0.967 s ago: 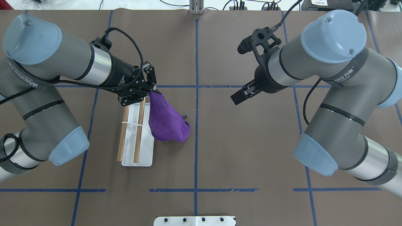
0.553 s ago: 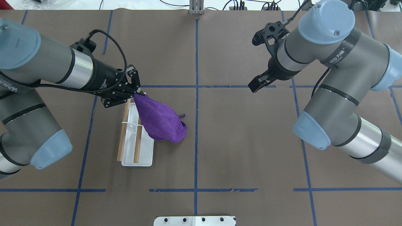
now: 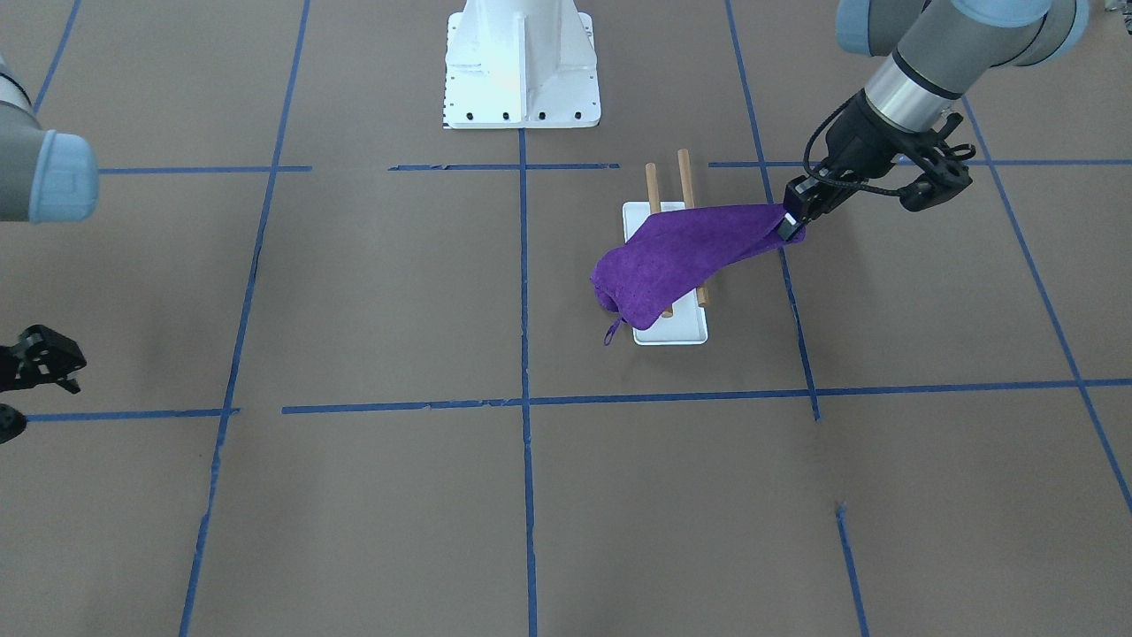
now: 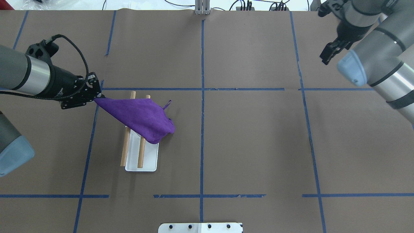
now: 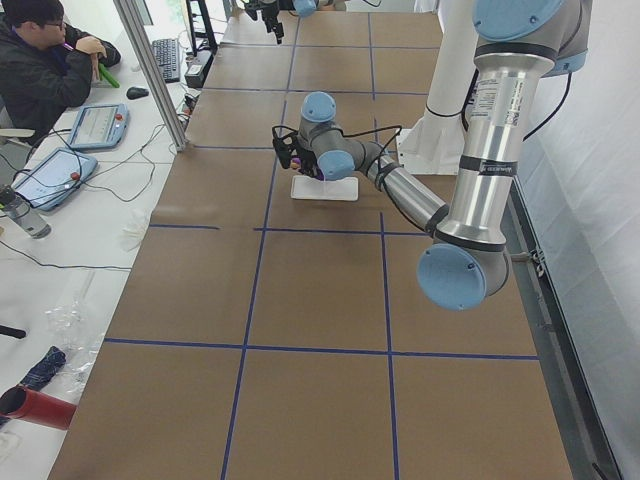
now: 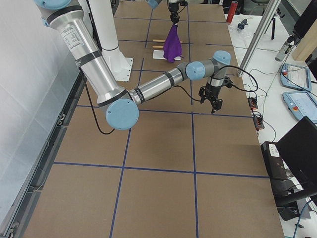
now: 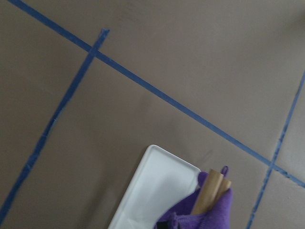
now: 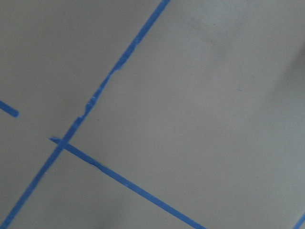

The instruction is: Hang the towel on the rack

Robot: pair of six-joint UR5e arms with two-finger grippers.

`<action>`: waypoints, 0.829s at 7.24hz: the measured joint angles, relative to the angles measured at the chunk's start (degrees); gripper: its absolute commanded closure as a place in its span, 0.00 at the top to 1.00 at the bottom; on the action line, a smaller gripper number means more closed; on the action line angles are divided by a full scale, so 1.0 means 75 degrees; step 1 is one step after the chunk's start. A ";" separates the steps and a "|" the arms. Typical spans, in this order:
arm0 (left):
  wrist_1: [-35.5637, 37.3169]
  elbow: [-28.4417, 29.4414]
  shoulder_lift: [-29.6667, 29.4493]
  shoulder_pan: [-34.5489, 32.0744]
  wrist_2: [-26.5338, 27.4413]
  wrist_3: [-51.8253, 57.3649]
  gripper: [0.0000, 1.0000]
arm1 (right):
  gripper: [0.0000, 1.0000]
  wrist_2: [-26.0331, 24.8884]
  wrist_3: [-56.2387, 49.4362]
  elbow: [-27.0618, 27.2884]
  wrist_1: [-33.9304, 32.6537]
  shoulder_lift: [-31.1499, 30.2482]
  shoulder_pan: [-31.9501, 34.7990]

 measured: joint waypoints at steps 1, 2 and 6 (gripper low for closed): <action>-0.0106 0.0095 0.0193 -0.0020 0.0021 0.0418 0.52 | 1.00 0.0134 -0.0342 -0.0166 0.0001 -0.0110 0.0305; -0.0282 0.0259 0.0294 -0.0021 0.0039 0.0630 1.00 | 1.00 0.0308 -0.0601 -0.0239 -0.0002 -0.0215 0.0506; -0.0857 0.0688 0.0688 -0.0063 0.0195 0.1719 1.00 | 1.00 0.0612 -0.0765 -0.0302 -0.0001 -0.0685 0.1097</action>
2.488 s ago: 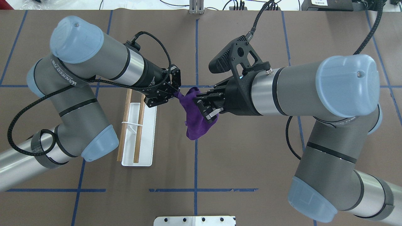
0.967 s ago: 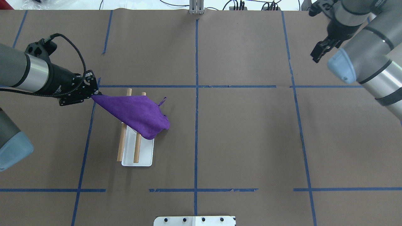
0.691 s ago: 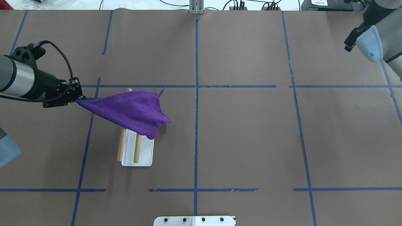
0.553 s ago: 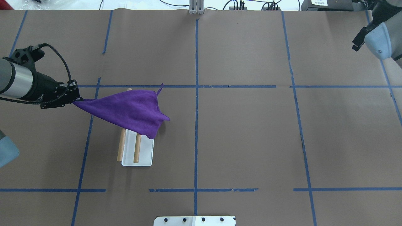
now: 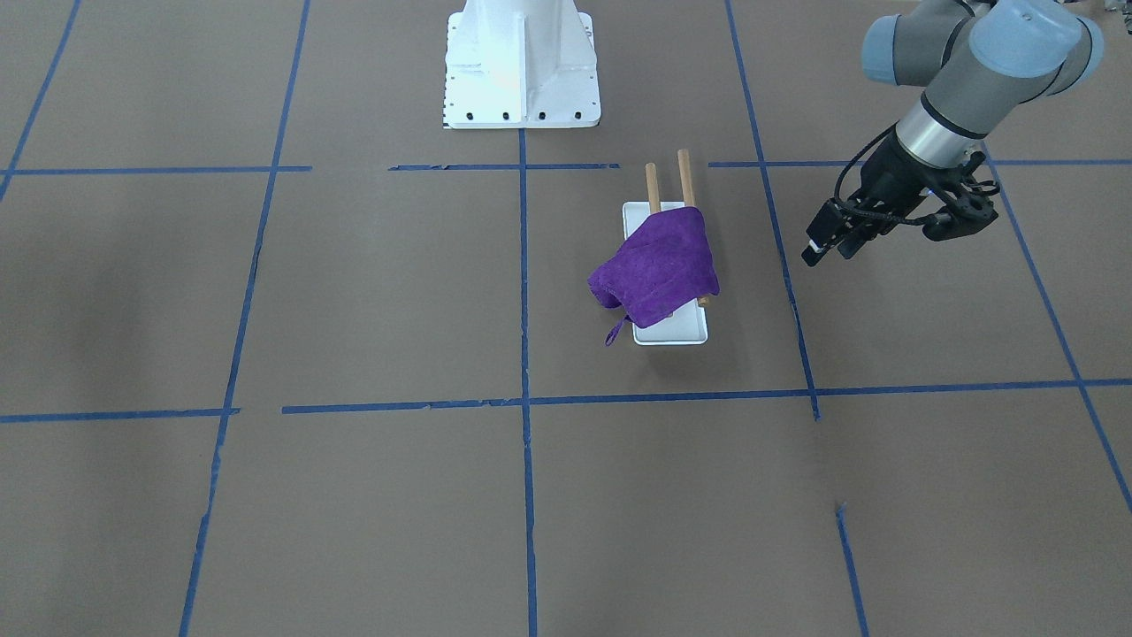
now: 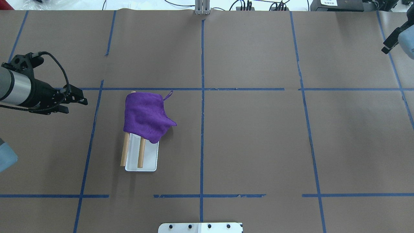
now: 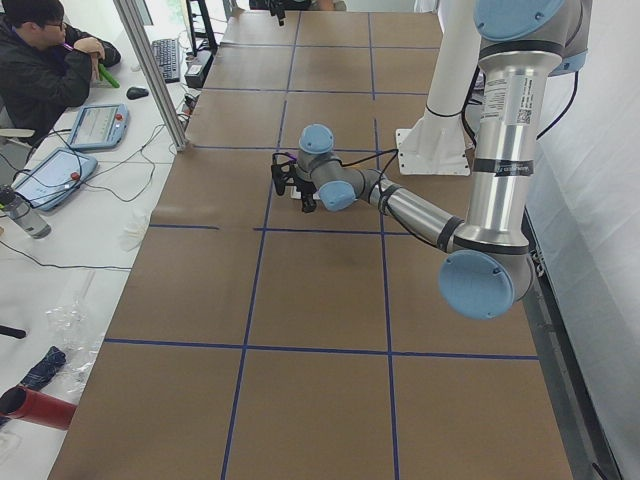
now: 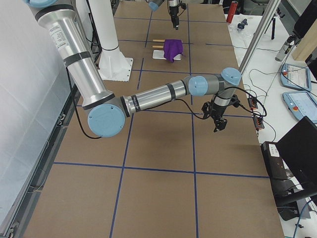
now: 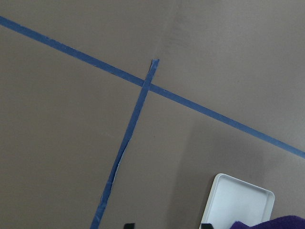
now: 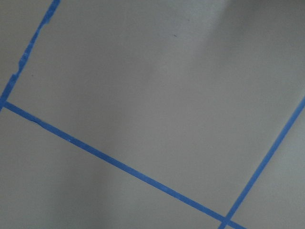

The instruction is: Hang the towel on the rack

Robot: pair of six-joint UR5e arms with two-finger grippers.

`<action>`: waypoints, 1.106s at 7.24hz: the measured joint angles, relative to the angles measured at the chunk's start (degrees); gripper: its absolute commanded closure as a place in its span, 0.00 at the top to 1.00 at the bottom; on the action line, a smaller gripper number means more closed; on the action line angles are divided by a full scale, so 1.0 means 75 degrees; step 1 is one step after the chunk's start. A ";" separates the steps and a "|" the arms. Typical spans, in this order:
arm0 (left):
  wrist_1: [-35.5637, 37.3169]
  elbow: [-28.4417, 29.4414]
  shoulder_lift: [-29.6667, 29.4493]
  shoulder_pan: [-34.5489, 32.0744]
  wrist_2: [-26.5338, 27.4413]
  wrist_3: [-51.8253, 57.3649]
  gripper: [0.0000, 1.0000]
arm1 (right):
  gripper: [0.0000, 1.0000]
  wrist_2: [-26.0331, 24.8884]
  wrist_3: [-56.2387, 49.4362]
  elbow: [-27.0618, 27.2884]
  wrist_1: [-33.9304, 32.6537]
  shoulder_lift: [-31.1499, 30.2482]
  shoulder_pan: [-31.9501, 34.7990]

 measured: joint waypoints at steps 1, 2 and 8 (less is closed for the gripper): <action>-0.0021 -0.0014 0.0292 -0.0155 -0.0029 0.1056 1.00 | 1.00 0.0085 0.0021 0.0000 0.0002 -0.0263 0.0277; -0.0009 0.0007 0.0620 -0.0522 -0.0064 0.2468 1.00 | 1.00 0.0117 0.0049 0.0000 0.0002 -0.0598 0.0577; 0.1279 0.0275 0.1965 -0.3331 -0.1011 0.8304 1.00 | 1.00 0.0861 0.0264 0.0139 0.0805 -0.2711 0.1736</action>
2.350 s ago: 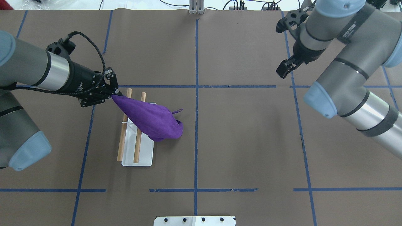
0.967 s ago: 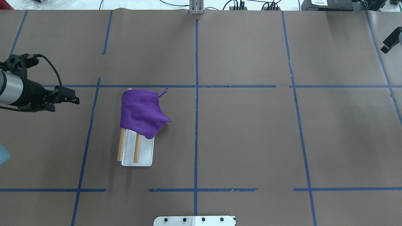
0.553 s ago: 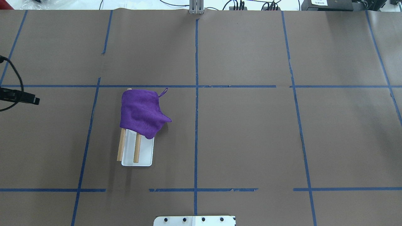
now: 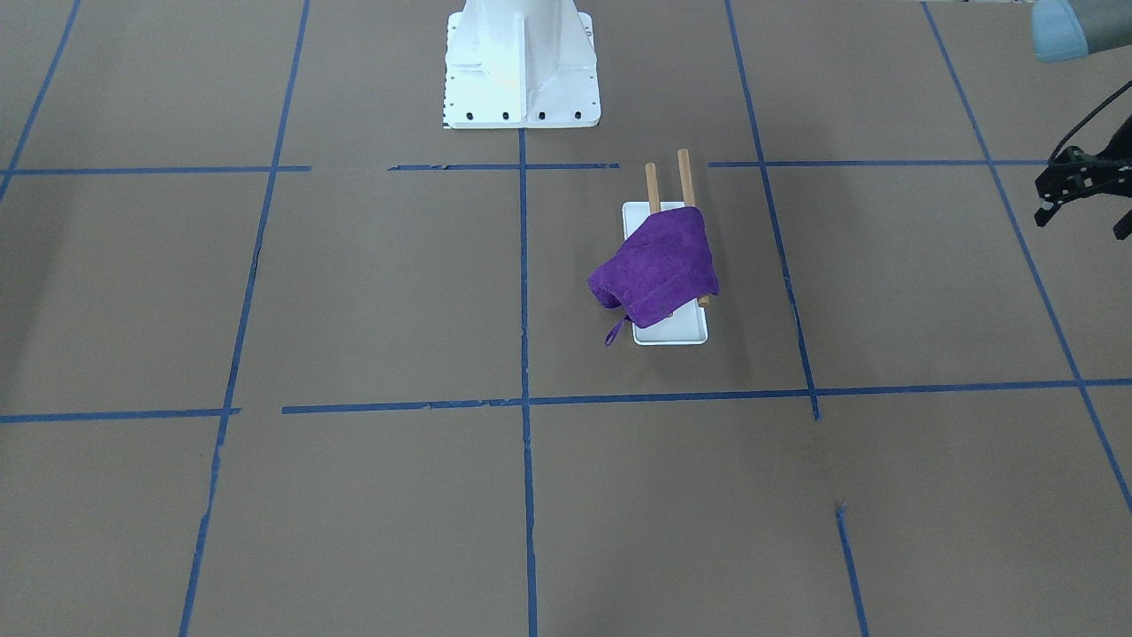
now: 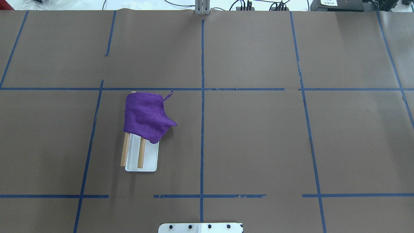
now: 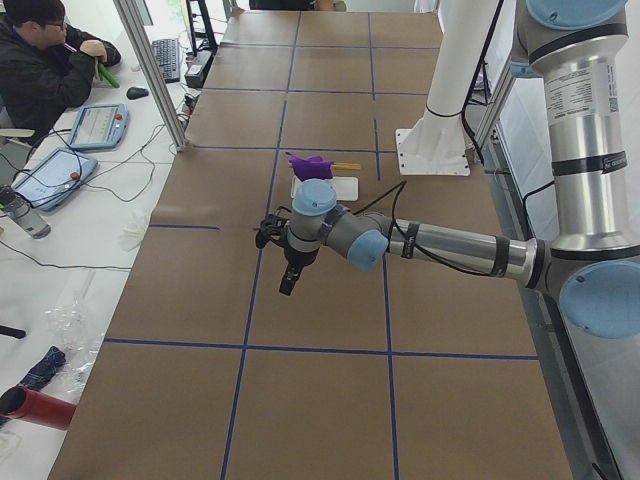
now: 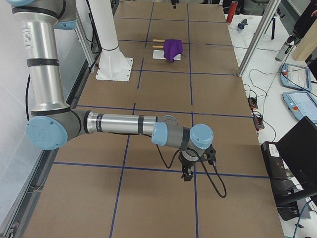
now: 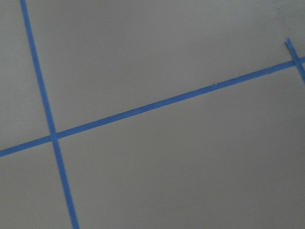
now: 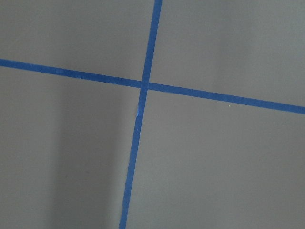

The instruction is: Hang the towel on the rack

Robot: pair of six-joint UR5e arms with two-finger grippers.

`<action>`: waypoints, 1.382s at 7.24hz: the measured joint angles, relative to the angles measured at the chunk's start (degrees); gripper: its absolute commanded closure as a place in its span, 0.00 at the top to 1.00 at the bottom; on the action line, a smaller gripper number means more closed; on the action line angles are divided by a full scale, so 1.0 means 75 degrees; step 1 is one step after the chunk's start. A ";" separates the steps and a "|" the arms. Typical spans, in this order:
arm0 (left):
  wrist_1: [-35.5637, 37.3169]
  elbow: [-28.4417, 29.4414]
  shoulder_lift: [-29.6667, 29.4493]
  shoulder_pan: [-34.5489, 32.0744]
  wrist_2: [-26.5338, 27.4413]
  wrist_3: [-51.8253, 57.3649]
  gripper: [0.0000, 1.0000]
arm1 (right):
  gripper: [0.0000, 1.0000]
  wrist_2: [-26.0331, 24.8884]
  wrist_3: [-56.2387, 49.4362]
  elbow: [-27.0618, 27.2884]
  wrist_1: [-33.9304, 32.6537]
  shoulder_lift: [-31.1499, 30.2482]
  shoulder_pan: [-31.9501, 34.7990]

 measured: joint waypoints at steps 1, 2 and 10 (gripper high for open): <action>0.0259 0.0165 0.0103 -0.0267 -0.0723 0.0116 1.00 | 1.00 -0.0012 0.0237 0.0181 0.0220 -0.0251 0.0004; 0.0395 0.0298 0.0215 -0.0514 -0.1293 0.0168 1.00 | 1.00 -0.0093 0.0534 0.0401 0.0512 -0.0475 0.0006; 0.3655 0.0582 -0.0559 -0.1547 -0.0835 0.1669 1.00 | 1.00 -0.0788 0.1206 0.1132 0.0945 -0.0705 -0.0078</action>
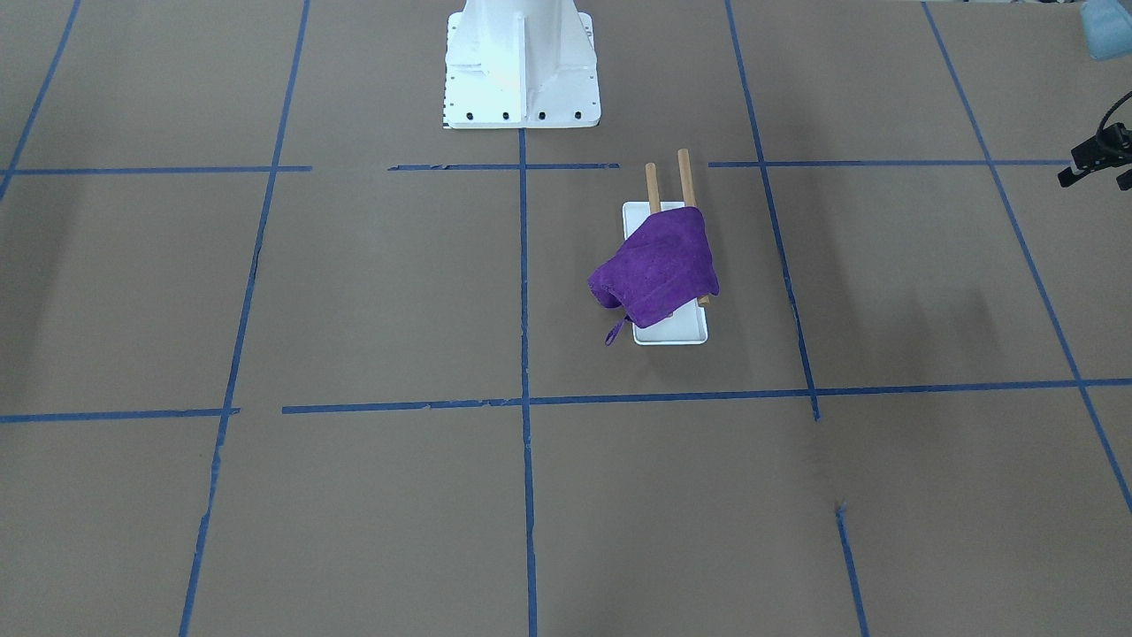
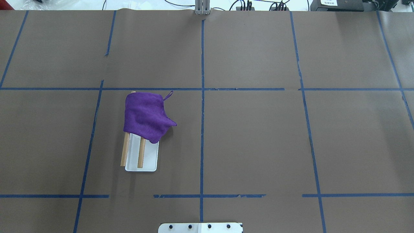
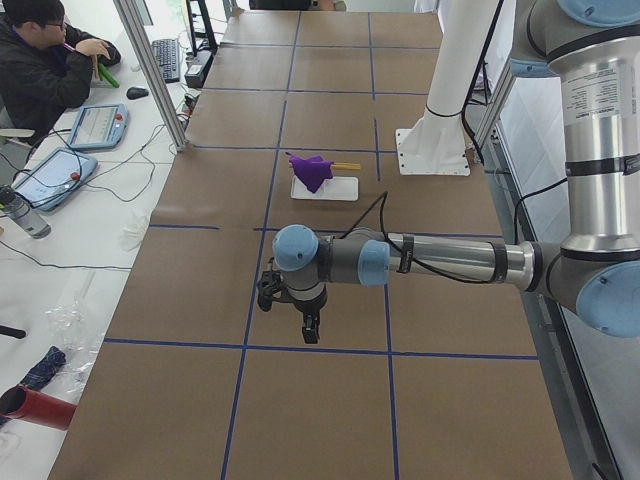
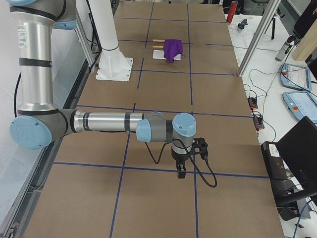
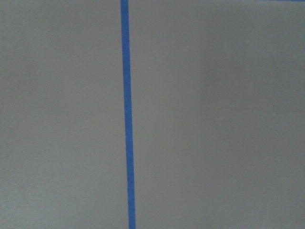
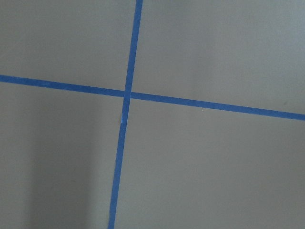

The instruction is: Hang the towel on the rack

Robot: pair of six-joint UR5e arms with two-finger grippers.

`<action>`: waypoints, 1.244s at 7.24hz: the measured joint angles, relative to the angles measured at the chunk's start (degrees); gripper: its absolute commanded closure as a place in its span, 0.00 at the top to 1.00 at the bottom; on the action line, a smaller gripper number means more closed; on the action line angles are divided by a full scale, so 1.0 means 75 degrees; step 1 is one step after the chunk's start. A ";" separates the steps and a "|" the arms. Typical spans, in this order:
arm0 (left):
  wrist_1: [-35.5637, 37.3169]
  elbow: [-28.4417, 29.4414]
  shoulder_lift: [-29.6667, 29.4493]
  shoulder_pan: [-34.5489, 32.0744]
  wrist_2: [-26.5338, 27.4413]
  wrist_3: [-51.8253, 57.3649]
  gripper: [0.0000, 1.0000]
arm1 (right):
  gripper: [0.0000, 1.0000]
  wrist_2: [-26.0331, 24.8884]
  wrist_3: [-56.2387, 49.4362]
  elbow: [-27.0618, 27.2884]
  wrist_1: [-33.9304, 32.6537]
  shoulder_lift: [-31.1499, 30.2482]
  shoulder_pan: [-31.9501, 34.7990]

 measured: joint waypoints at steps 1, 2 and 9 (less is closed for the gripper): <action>0.0294 -0.0016 -0.0226 -0.0606 0.0053 0.0431 1.00 | 1.00 0.0003 0.0005 -0.0001 0.0003 -0.0001 0.0002; 0.0355 -0.0019 -0.0302 -0.1009 -0.0122 0.0660 1.00 | 1.00 0.0008 0.0010 -0.0001 0.0004 -0.0001 -0.0003; -0.0838 0.0092 0.0137 -0.1345 -0.0728 0.0753 1.00 | 1.00 -0.0004 0.0013 0.0021 0.0004 0.0010 -0.0020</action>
